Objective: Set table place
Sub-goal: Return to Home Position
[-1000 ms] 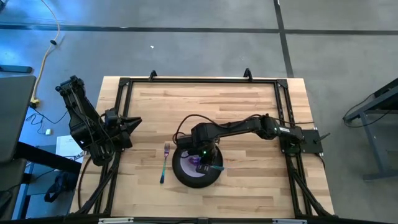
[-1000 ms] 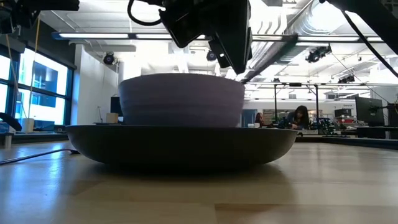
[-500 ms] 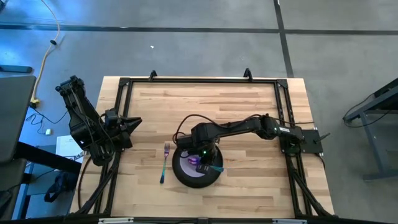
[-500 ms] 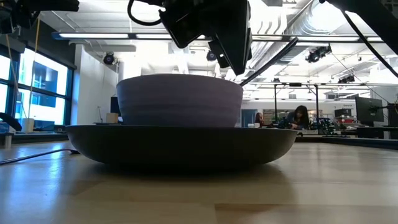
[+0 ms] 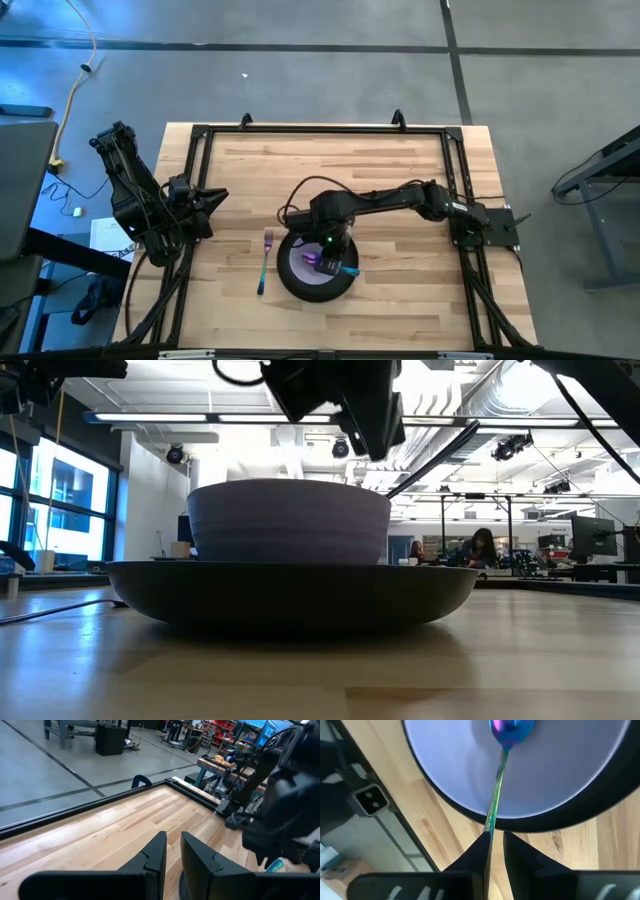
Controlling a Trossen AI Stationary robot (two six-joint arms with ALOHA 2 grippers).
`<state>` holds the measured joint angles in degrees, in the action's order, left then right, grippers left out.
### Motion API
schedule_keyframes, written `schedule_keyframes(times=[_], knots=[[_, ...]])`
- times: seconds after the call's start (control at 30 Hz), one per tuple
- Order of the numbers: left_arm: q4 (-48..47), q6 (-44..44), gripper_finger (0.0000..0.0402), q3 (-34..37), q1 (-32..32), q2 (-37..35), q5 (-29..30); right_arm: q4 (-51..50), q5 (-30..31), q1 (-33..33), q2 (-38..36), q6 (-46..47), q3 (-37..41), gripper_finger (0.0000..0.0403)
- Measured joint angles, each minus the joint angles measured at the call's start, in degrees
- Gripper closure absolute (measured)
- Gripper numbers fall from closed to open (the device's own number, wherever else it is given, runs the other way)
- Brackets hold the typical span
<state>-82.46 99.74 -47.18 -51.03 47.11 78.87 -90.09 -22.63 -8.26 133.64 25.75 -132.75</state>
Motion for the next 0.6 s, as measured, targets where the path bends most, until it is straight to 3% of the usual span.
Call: schedule_keyframes(times=[0.4, 0.6], knots=[[0.02, 0.00, 0.0355, 0.00, 0.00, -0.02, -1.03, 1.42, 3.33, 0.38, -2.90, 0.04, -2.19, 0.0359], [0.10, 0.01, 0.0355, 0.00, 0.00, -0.02, -1.07, 5.28, 10.65, 0.38, -6.58, -1.69, -2.19, 0.0359]])
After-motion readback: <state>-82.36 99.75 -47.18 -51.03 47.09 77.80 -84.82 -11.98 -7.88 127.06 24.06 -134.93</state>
